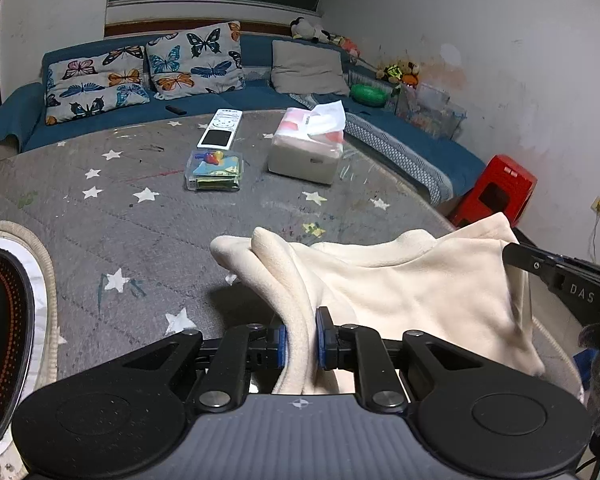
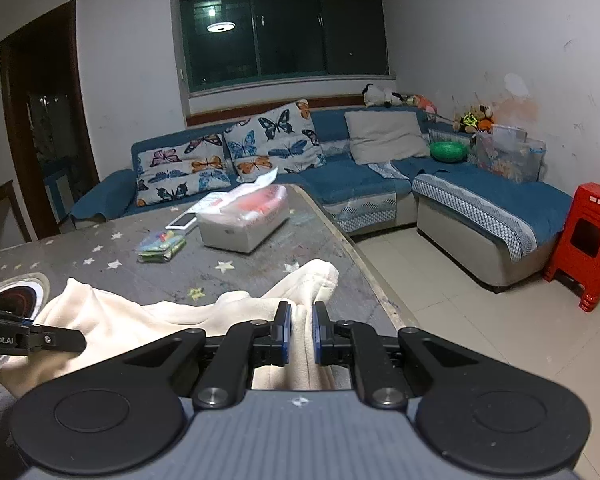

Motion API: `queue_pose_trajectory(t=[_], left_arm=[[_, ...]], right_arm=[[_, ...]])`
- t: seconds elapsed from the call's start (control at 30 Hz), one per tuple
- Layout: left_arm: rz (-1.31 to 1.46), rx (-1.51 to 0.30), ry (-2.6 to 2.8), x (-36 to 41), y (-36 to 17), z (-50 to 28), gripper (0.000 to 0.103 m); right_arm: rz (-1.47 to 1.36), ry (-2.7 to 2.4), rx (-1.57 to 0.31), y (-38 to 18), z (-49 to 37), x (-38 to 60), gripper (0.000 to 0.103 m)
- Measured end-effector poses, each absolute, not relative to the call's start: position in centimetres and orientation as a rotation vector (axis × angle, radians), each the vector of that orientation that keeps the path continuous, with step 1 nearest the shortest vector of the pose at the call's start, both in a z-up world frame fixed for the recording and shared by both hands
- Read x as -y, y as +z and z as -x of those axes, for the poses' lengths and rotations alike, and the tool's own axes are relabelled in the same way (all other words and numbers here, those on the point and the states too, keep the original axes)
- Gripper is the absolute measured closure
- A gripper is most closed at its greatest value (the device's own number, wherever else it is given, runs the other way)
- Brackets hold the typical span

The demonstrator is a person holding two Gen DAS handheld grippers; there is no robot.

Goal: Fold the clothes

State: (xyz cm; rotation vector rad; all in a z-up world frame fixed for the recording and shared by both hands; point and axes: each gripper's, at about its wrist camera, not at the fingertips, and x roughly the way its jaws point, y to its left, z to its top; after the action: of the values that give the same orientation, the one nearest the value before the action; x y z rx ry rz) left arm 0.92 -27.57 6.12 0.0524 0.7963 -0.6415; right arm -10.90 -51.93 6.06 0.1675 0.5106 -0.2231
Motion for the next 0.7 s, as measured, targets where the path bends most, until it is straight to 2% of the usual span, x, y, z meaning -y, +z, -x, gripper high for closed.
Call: queue_pose_trajectory(t=[0.47, 0.7], left_arm=[[-0.103, -0.81, -0.619, 28.2, 5.0, -1.2, 0.087], [-0.122, -0.813, -0.605, 28.3, 4.5, -1.3, 0.083]], right_arm=[[-0.178, -0.254, -0.576, 3.8, 10.0, 53.2, 0.093], [-0.183, -0.264, -0.617, 2.5, 9.4, 53.6, 0.093]])
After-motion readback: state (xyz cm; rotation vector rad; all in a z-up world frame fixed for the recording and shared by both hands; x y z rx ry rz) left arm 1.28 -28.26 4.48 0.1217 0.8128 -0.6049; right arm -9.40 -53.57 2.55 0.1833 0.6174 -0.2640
